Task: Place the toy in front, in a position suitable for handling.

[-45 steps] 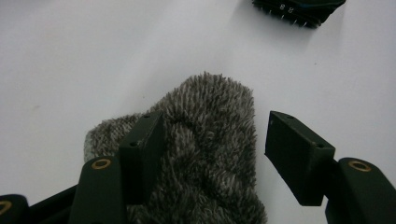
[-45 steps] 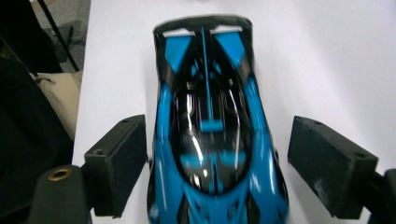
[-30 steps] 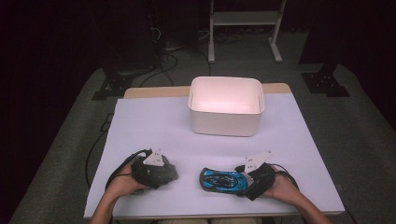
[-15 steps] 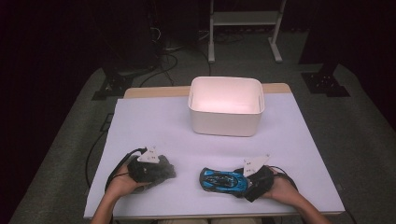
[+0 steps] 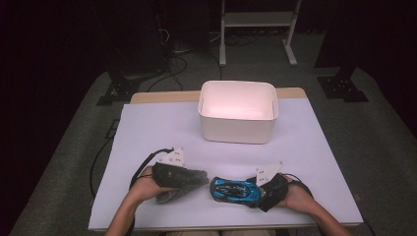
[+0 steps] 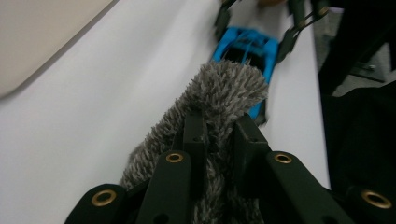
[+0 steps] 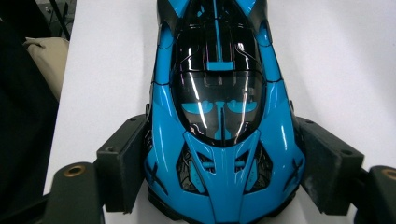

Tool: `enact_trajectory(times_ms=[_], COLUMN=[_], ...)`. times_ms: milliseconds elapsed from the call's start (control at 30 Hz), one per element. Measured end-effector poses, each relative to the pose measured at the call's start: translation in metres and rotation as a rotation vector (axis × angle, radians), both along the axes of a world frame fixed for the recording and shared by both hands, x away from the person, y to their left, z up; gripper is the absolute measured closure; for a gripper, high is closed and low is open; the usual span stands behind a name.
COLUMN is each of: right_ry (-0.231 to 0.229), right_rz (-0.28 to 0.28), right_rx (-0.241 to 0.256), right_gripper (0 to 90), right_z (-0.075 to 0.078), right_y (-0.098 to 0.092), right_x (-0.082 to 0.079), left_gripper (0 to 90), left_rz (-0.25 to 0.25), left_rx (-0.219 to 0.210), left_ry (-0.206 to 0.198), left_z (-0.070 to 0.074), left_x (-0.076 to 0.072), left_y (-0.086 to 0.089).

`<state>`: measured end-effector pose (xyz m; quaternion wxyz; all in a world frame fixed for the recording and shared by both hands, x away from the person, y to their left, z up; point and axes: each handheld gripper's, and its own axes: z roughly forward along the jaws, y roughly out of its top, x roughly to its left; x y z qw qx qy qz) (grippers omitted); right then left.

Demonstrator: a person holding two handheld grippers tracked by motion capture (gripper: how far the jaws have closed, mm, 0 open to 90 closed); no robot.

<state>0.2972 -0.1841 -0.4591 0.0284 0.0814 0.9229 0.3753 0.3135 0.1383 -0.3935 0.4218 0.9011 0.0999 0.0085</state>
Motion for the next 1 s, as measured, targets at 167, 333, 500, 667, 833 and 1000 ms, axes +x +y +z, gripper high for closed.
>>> enact_trajectory(times_ms=[167, 333, 500, 667, 833, 1000], right_ry=[0.002, 0.001, -0.004, -0.012, -0.016, -0.013], right_rz=[0.008, 0.02, 0.034, 0.069, 0.088, 0.1], right_rx=[-0.006, -0.006, -0.015, -0.019, -0.016, -0.008], right_gripper=[24.4, 24.4, 24.5, 24.5, 24.5, 24.5], right_z=[0.001, 0.001, 0.001, 0.002, 0.002, 0.002], right_y=[0.001, 0.001, 0.005, 0.018, 0.032, 0.055], right_x=[0.001, 0.002, 0.004, 0.009, 0.012, 0.012], left_gripper=[77.9, 77.9, 77.9, 77.8, 77.7, 77.3], left_rz=[-0.081, -0.132, -0.123, -0.078, -0.059, -0.074], left_rx=[0.026, 0.076, 0.021, 0.028, 0.053, 0.121], left_ry=[0.012, 0.037, 0.082, 0.059, 0.03, 0.015], left_z=[-0.005, -0.021, -0.02, -0.012, -0.004, -0.008], left_x=[0.001, -0.002, -0.005, -0.008, -0.009, -0.009], left_y=[-0.033, -0.052, -0.029, -0.008, -0.001, -0.01])
